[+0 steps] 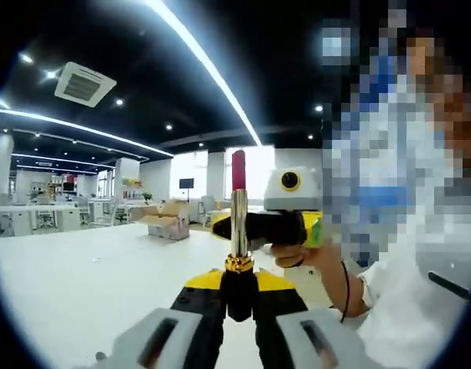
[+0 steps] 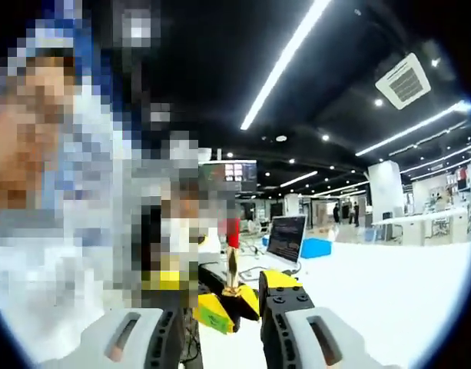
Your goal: Unscrew the lipstick cap, remove the lipstick, and put the cap back on the lipstick
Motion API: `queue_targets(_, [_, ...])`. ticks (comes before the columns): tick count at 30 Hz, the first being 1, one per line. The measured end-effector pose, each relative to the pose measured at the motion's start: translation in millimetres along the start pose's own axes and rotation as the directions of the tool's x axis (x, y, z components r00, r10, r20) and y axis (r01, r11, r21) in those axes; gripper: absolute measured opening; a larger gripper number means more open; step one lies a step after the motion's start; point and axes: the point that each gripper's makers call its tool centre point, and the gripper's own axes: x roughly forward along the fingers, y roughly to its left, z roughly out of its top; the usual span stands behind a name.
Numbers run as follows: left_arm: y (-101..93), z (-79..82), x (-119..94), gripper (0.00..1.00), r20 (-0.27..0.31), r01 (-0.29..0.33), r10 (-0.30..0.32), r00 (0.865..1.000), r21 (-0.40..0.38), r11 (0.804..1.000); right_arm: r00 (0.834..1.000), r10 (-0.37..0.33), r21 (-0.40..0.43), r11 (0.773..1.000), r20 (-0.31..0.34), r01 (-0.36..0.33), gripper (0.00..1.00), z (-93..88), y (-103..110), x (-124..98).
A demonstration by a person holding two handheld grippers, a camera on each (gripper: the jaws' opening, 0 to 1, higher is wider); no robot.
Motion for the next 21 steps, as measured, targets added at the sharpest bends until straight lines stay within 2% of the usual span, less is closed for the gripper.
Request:
queue_targets(5, [11.0, -7.4, -3, 0.14, -0.019, -0.002, 0.002, 1.0, -0.012, 1.0, 0.998, -0.024, -0.016, 1.0, -0.05, 0.023, 0.34, -8.2, -1, -5])
queue_targets(7, [14.0, -10.6, -2, 0.14, -0.026, -0.002, 0.001, 1.0, -0.016, 1.0, 0.997, -0.063, 0.004, 0.998, -0.053, 0.064, 0.32, -10.0, -6, -7])
queue_targets(9, [17.0, -13.2, -1, 0.14, -0.027, -0.001, 0.001, 1.0, -0.026, 1.0, 0.997, -0.068, 0.015, 0.998, -0.047, 0.069, 0.32, -10.3, -6, -7])
queue_targets(13, [18.5, -15.8, -1, 0.14, -0.032, -0.003, 0.003, 1.0, -0.029, 1.0, 0.997, -0.052, 0.029, 0.998, -0.053, 0.053, 0.32, -13.3, 5, -3])
queue_targets(16, [23.7, -15.2, -3, 0.14, -0.032, -0.027, 0.027, 0.999, -0.021, 0.999, 0.994, -0.072, 0.001, 0.997, -0.078, 0.072, 0.32, -17.9, 8, -1])
queue_targets(21, [26.2, -15.1, -6, 0.14, -0.033, -0.039, 0.038, 0.999, -0.026, 0.999, 0.992, -0.086, 0.005, 0.996, -0.088, 0.087, 0.32, -21.4, 13, 2])
